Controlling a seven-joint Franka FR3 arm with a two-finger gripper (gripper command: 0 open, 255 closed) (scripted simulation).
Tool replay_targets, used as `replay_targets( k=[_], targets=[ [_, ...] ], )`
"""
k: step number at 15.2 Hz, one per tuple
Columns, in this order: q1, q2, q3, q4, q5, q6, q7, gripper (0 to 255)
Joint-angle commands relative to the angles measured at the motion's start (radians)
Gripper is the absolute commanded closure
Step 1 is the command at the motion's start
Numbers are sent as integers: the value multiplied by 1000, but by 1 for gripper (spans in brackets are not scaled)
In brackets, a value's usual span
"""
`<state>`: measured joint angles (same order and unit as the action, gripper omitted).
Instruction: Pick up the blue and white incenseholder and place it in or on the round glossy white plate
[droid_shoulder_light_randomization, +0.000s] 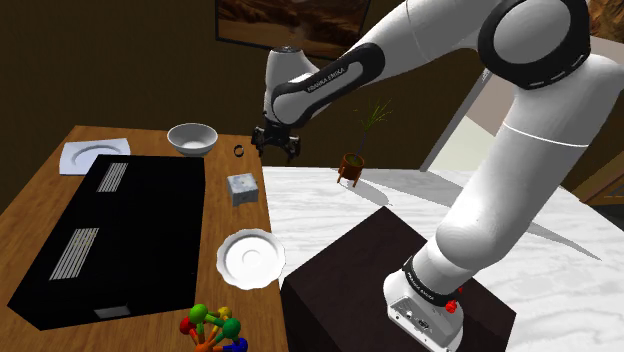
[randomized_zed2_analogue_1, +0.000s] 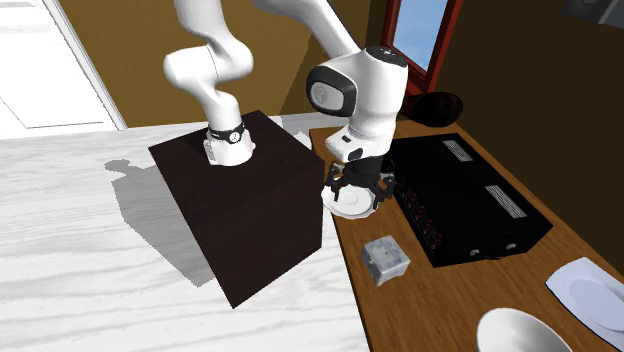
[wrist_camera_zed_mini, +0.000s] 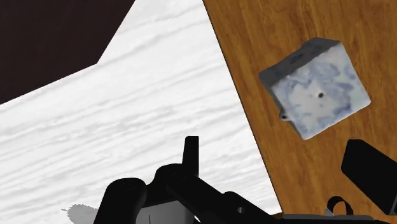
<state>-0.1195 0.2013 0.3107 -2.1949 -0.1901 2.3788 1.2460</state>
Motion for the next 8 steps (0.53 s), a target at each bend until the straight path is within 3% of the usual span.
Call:
replay_targets(
  k=[1, 8],
  targets=[
    [11, 91, -16, 62, -28, 21, 65, 0],
    [64, 371, -83, 294, -57, 58, 230, 0]
  ],
)
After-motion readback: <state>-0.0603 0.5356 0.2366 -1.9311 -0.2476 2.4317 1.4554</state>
